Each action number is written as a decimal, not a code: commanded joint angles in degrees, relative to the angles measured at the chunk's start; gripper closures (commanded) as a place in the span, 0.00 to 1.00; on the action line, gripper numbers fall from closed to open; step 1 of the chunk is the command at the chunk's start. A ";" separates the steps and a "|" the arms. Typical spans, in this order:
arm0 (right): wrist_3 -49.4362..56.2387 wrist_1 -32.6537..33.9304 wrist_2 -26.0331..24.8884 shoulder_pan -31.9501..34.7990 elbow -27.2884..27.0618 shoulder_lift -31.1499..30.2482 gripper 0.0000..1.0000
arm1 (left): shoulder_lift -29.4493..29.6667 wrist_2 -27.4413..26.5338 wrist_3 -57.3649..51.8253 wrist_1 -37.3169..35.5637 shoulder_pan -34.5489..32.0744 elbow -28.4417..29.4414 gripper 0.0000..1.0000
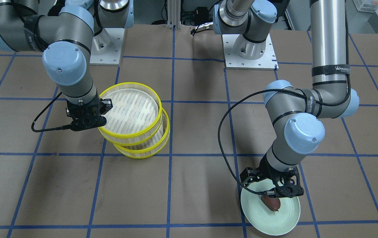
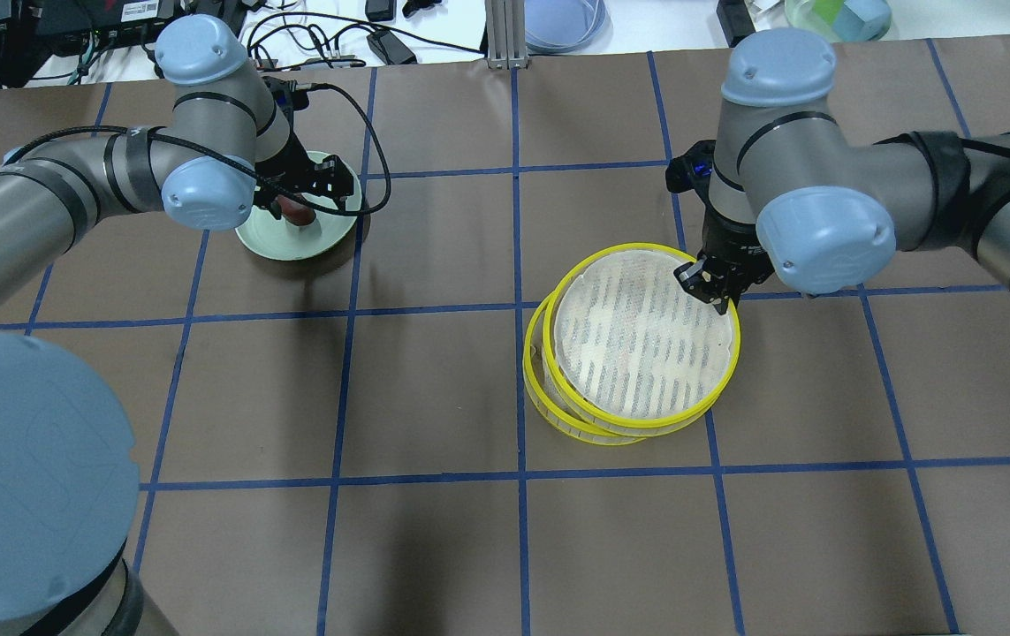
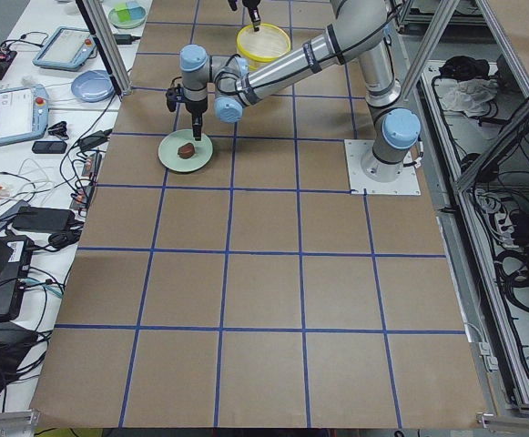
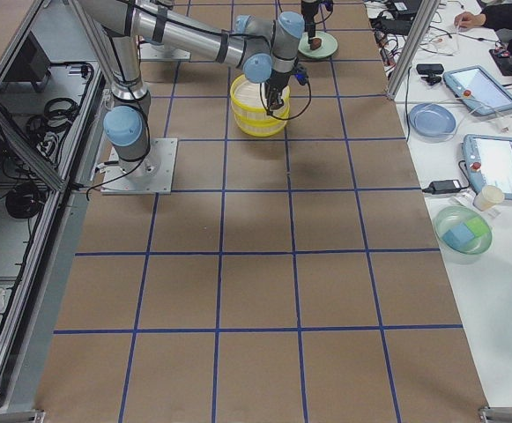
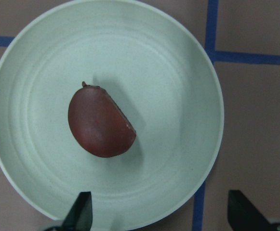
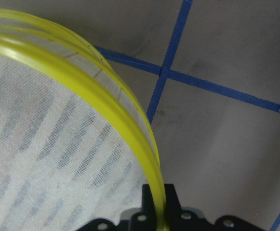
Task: Stack buns with steamer
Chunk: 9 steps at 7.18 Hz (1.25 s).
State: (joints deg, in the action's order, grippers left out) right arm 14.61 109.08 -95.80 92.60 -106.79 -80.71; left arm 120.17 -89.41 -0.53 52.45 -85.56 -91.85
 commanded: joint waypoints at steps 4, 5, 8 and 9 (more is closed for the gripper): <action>-0.19 2.37 1.94 1.35 -0.88 0.73 1.00 | 3.75 2.30 -7.72 -2.18 3.64 0.53 0.01; -0.37 2.45 1.85 1.35 -0.10 1.26 1.00 | 4.11 2.22 -8.95 -2.26 3.91 0.79 0.01; -2.83 2.45 2.02 1.44 0.79 2.58 1.00 | 5.25 2.30 -8.97 -3.22 3.91 2.46 0.22; -2.74 2.28 1.76 1.44 0.79 3.19 1.00 | 5.51 2.22 -9.05 -3.67 3.91 2.46 0.33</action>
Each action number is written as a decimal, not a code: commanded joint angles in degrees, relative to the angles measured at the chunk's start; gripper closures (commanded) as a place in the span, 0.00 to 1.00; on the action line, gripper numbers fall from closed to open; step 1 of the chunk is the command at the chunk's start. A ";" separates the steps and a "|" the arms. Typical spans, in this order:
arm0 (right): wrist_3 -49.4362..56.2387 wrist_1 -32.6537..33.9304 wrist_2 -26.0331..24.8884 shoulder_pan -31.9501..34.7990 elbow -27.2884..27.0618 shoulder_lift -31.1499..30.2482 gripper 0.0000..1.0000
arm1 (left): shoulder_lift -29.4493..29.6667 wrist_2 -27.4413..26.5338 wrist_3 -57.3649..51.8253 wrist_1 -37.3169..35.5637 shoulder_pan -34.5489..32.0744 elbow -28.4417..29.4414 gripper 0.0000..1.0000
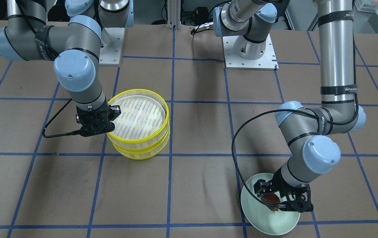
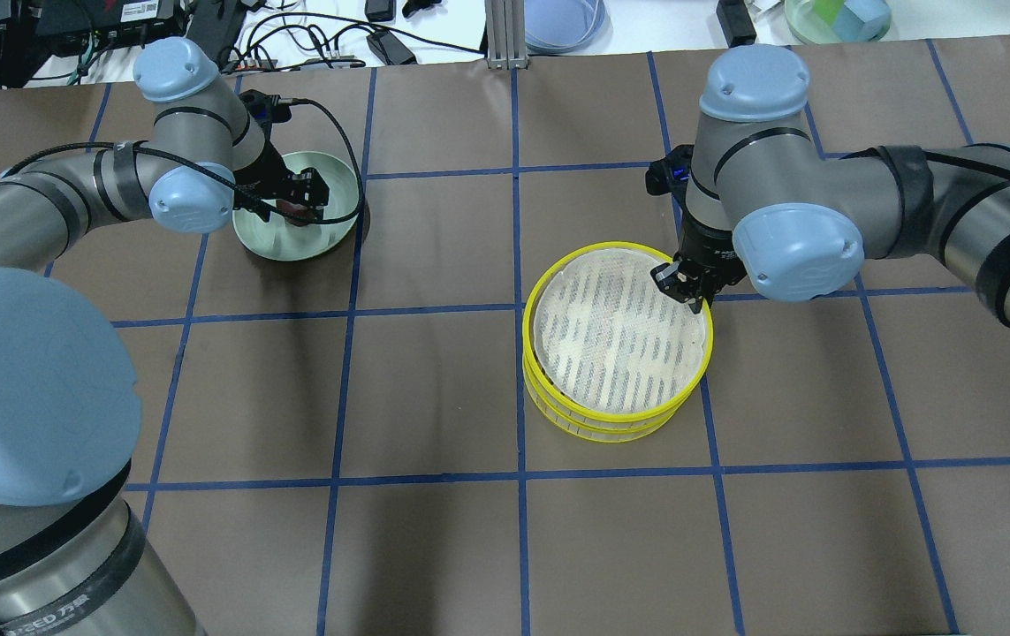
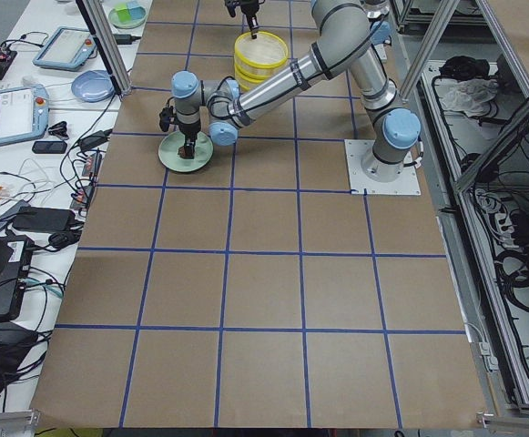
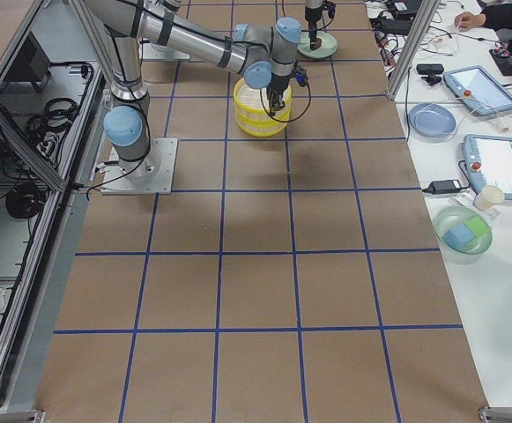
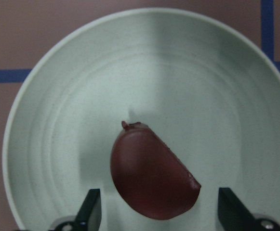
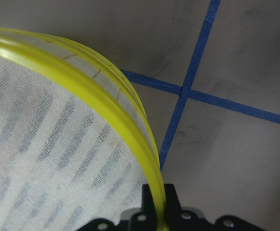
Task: Stack buns with steamer
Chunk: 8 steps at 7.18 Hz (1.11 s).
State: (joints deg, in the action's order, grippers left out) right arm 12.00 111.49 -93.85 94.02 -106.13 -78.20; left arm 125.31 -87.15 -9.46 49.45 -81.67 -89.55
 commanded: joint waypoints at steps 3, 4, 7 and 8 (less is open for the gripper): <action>-0.66 -0.31 -0.19 0.47 0.13 1.56 1.00 | 0.46 -0.04 -3.18 -0.58 0.02 0.08 0.72; -1.88 -0.31 -0.10 0.47 0.13 1.65 1.00 | 0.29 -0.21 -4.07 -0.58 0.02 0.08 0.90; -2.33 -0.31 -0.19 0.47 0.13 2.09 0.65 | -4.61 -0.04 -5.57 2.91 -0.77 -0.27 0.99; -2.33 -0.48 -0.28 0.55 0.22 1.83 0.01 | -7.59 -0.04 -3.48 7.02 -1.47 -0.27 0.99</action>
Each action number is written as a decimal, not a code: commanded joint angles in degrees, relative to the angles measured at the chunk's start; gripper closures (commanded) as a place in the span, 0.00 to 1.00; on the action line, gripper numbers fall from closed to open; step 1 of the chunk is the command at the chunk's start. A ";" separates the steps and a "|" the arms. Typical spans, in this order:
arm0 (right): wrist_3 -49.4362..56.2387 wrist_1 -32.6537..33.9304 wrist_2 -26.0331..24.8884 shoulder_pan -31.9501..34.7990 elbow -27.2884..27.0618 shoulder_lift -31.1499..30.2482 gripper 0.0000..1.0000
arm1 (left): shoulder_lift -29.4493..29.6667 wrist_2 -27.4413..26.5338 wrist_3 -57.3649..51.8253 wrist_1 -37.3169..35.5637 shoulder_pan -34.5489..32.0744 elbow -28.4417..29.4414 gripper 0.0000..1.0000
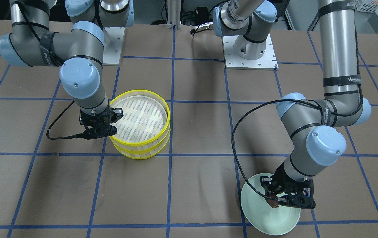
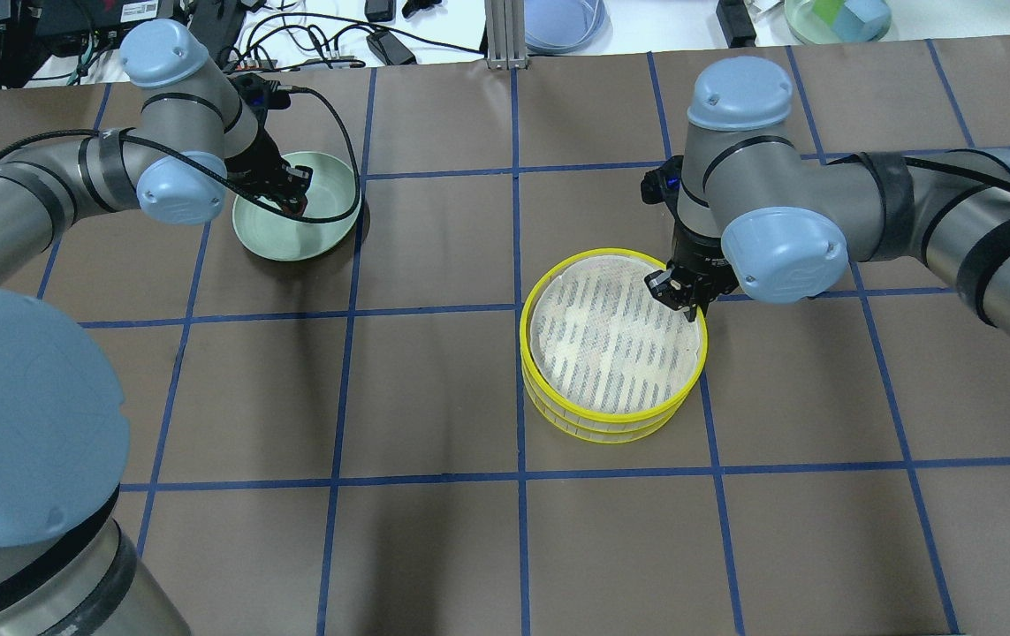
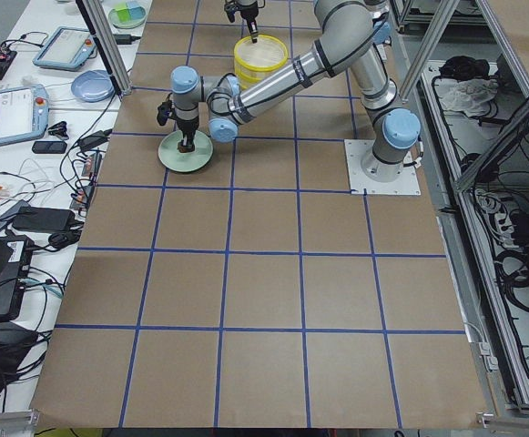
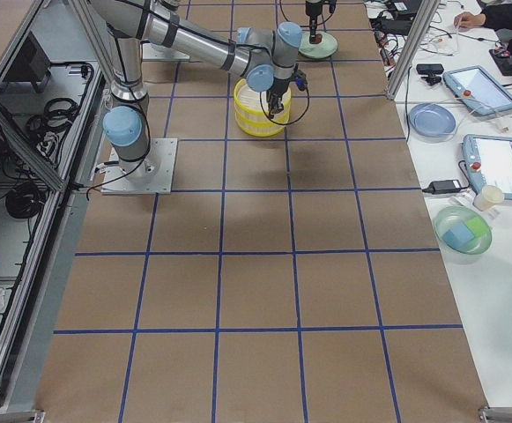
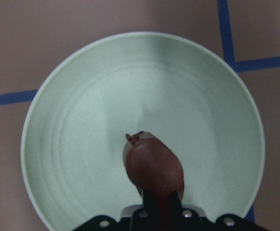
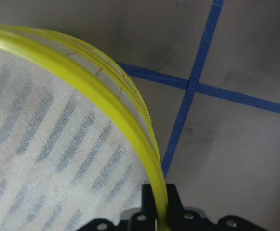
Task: Stack buns with steamer
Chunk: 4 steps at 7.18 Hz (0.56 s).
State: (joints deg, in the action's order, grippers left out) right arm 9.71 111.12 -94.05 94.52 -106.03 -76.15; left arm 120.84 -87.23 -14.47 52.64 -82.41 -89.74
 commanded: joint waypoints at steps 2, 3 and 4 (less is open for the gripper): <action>-0.13 -1.59 0.10 0.05 3.17 -3.28 0.00 | -10.06 5.74 11.44 13.67 -3.52 0.27 1.00; -0.13 -9.61 0.88 -0.56 8.16 -6.27 0.00 | -12.79 5.67 16.27 16.76 -6.41 0.18 1.00; -0.13 -16.13 1.33 -0.65 13.87 -9.43 0.00 | -14.91 5.58 22.76 17.83 -10.10 -0.08 1.00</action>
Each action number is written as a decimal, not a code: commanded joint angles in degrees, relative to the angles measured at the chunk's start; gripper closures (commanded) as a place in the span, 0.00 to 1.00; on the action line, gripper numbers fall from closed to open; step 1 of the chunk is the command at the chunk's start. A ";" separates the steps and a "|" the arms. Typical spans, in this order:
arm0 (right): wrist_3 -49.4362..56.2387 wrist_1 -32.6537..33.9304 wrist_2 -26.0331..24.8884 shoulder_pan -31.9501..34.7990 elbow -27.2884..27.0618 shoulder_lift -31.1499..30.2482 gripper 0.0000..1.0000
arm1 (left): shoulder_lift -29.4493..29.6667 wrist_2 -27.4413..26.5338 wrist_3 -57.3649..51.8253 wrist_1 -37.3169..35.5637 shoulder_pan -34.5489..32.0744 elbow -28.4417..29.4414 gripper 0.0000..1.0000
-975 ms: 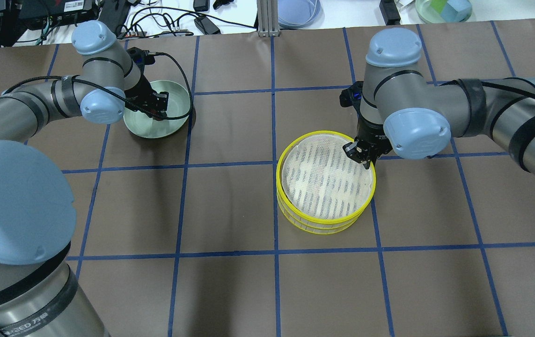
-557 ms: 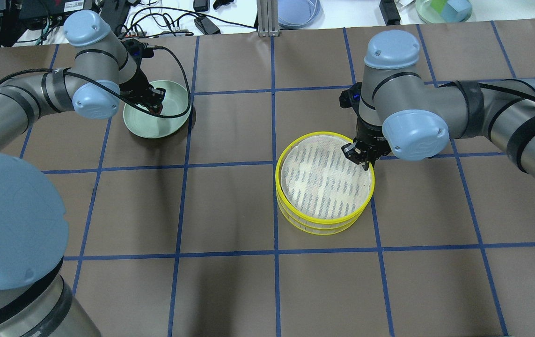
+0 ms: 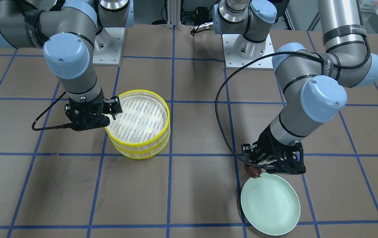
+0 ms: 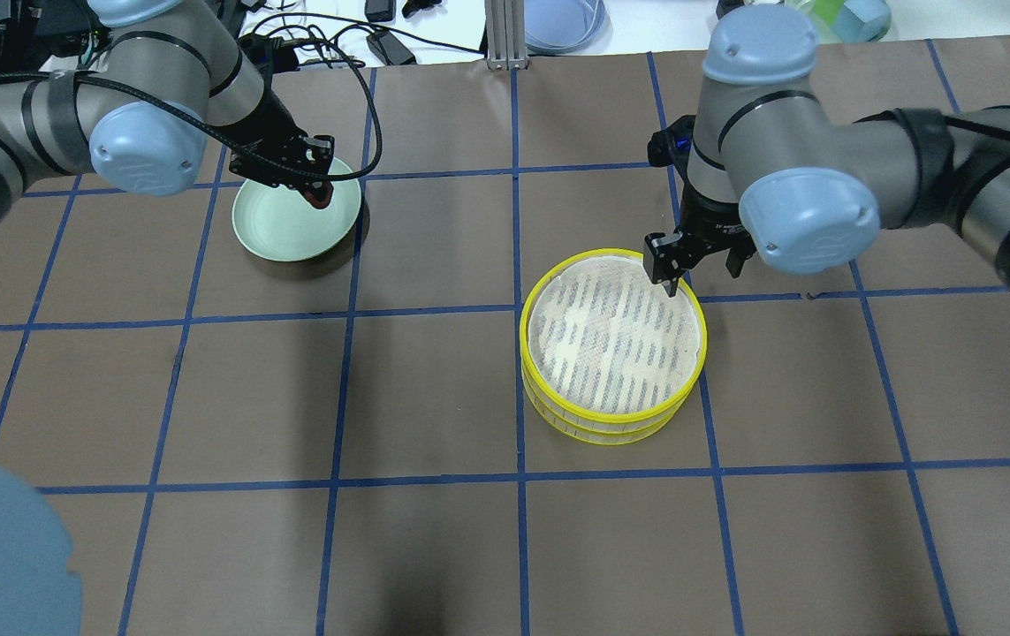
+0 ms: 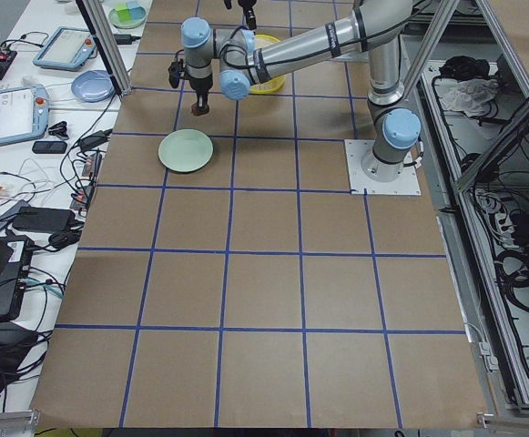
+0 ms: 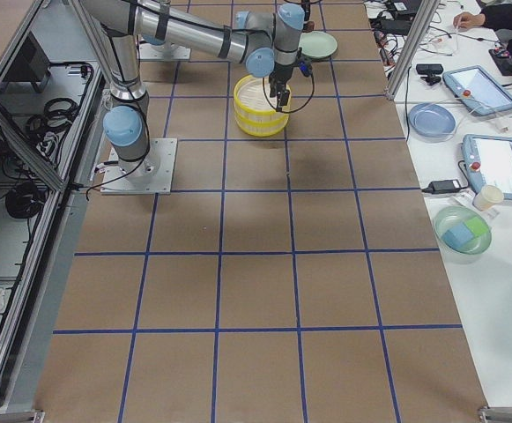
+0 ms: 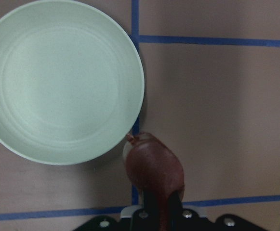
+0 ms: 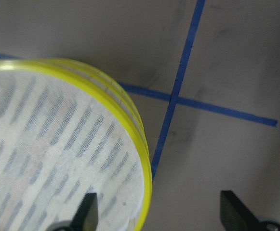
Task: Stack buns with steamer
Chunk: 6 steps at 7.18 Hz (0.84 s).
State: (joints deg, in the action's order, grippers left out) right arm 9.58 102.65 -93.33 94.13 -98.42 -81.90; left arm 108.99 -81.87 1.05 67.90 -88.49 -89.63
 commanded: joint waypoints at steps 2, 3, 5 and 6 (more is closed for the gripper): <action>-3.48 -16.65 2.19 -1.84 14.44 -6.24 0.00 | -5.79 -2.31 17.89 2.24 -13.41 -0.81 1.00; -4.12 -17.30 2.28 -2.54 15.44 -6.78 0.00 | -5.72 -4.77 26.38 2.24 -19.55 -1.07 1.00; -4.83 -16.78 2.54 -5.79 16.67 -7.22 0.00 | -3.54 -4.53 37.14 1.36 -27.85 -1.69 1.00; -4.92 -16.70 2.46 -7.11 16.76 -8.00 0.00 | -2.48 -3.92 40.14 -4.04 -29.44 -3.95 1.00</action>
State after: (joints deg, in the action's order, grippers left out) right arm 4.91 85.94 -90.86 88.79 -82.17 -89.16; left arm 105.21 -86.19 36.48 68.06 -114.91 -91.73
